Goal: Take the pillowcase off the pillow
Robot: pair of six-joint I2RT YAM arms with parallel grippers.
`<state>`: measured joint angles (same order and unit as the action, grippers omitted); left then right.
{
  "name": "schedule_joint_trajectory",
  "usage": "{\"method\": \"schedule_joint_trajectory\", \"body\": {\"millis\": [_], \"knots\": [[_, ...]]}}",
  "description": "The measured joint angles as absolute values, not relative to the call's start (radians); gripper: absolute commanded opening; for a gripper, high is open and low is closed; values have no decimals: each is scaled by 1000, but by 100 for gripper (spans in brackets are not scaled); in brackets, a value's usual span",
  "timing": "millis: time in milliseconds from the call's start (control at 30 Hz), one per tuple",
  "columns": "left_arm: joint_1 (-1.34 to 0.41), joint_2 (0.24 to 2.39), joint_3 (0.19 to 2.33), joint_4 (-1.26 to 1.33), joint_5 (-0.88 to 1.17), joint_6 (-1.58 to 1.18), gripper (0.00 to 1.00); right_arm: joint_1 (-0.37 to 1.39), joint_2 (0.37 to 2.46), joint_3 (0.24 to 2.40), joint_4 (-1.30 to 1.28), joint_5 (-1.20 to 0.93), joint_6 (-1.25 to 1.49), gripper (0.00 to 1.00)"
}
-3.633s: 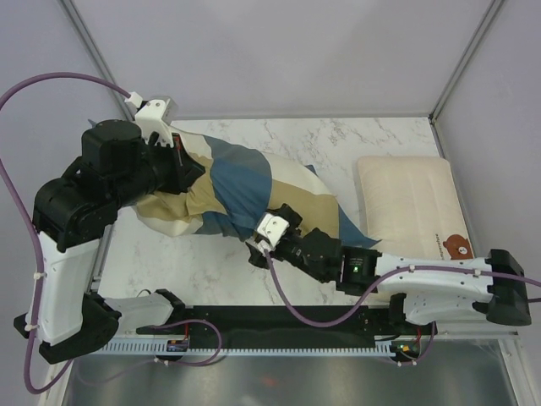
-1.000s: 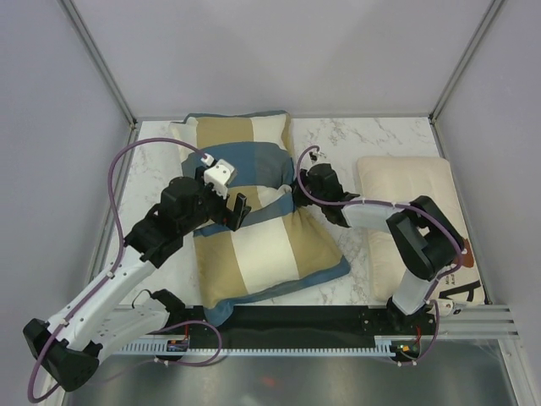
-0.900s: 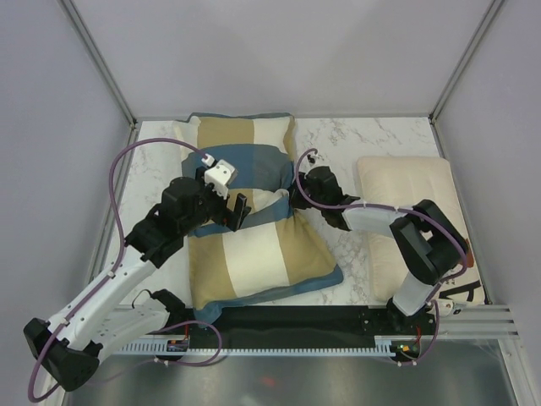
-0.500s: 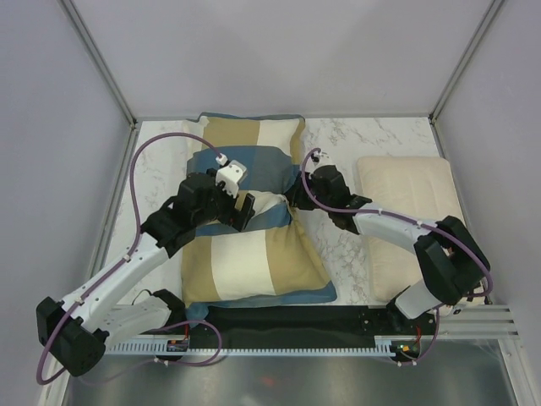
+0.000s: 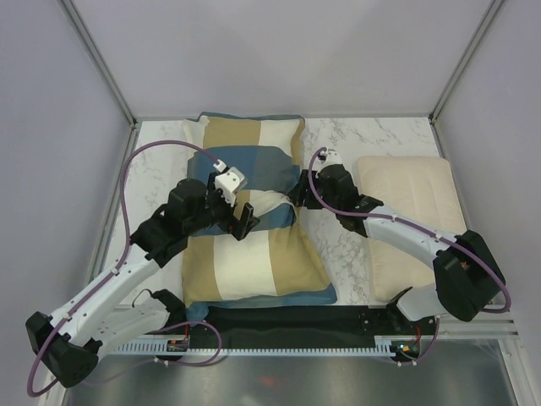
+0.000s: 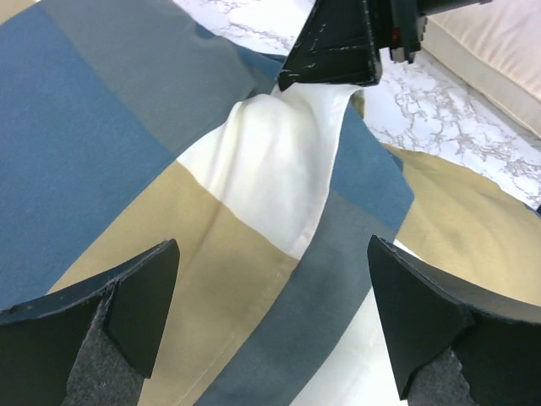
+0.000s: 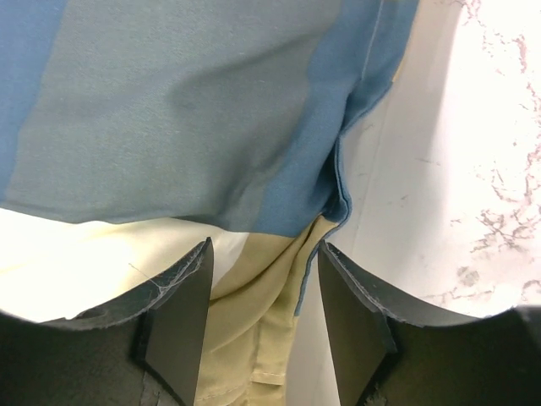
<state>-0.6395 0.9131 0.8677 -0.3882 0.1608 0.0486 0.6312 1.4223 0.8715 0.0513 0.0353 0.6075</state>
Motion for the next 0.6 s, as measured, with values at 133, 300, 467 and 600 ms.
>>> {"method": "schedule_joint_trajectory", "body": {"millis": [133,300,467,600], "knots": [[-644,923,868,-390,187,63,100,631,1422,872,33,43,599,61],[-647,1011,868,-404,162,72,95,631,1403,874,13,43,591,61],[-652,1073,883,-410,97,72,72,632,1332,880,-20,44,563,61],[-652,1084,896,-411,70,71,56,656,1219,880,-52,69,516,61]]}}
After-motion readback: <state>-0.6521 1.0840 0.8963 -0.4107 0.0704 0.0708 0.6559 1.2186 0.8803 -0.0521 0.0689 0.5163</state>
